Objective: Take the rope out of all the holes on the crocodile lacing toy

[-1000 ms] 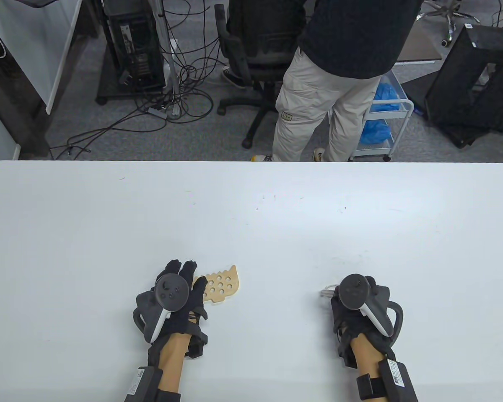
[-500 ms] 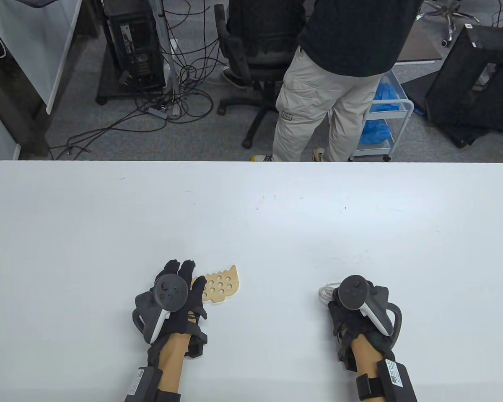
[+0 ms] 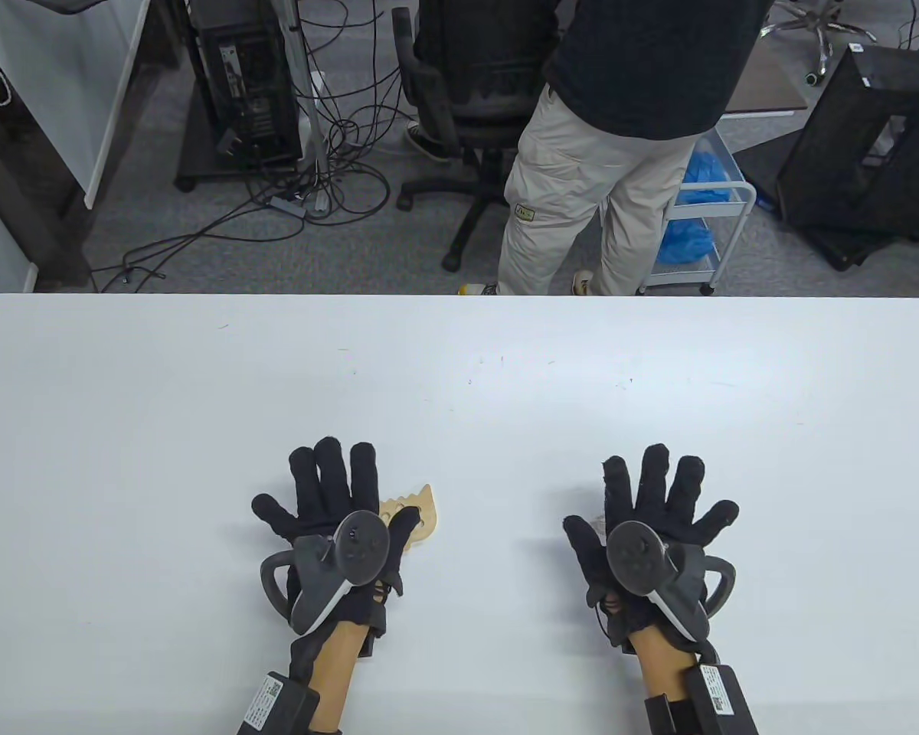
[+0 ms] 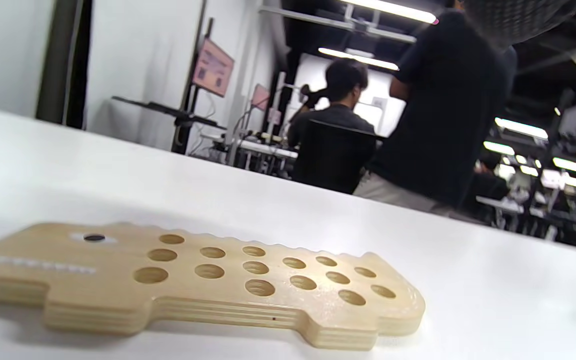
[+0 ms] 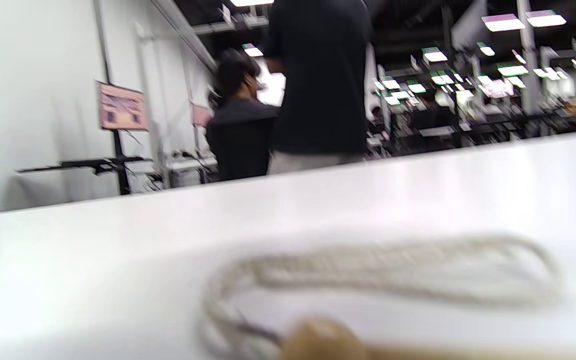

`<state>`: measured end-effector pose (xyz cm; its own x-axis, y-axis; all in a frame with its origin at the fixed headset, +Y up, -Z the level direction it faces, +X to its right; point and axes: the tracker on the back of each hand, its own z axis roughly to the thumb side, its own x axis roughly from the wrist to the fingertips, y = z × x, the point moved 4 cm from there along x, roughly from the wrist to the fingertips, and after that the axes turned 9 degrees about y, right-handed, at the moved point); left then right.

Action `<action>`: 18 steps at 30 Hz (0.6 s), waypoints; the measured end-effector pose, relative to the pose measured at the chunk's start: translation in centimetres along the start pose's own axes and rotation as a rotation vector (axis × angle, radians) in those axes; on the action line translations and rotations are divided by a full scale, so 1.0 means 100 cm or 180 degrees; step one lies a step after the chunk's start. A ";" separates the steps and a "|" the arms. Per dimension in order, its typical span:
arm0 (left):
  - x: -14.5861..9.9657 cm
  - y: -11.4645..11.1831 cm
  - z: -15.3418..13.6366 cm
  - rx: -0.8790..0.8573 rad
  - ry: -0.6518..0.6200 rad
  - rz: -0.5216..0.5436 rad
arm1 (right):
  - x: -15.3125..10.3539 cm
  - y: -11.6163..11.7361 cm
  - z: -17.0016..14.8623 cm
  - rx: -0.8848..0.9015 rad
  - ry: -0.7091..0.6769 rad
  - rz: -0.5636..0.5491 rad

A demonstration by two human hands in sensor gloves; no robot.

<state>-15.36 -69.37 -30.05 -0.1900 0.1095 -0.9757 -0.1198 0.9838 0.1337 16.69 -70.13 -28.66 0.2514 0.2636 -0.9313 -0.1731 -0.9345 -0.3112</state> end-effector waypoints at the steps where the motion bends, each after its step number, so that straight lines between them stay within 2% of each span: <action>1: -0.002 0.000 0.005 0.0102 -0.0059 0.0002 | -0.004 -0.003 0.009 -0.0047 -0.0132 -0.0038; 5: -0.004 -0.011 0.014 0.0218 -0.0199 -0.0218 | -0.014 0.010 0.031 -0.0232 -0.0458 0.0207; 9: -0.002 -0.026 0.013 0.0273 -0.0219 -0.0489 | -0.019 0.035 0.036 -0.0207 -0.0481 0.0619; 13: 0.002 -0.033 0.006 0.0240 -0.0151 -0.0574 | -0.019 0.041 0.036 -0.0232 -0.0450 0.0626; 18: 0.004 -0.032 -0.001 0.0118 -0.0073 -0.0562 | -0.016 0.034 0.029 0.0022 -0.0335 0.0599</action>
<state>-15.13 -72.49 -30.87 -0.1468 -0.0625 -0.9872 -0.1131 0.9925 -0.0460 12.91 -73.04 -28.75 0.1133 0.1085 -0.9876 -0.2143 -0.9679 -0.1310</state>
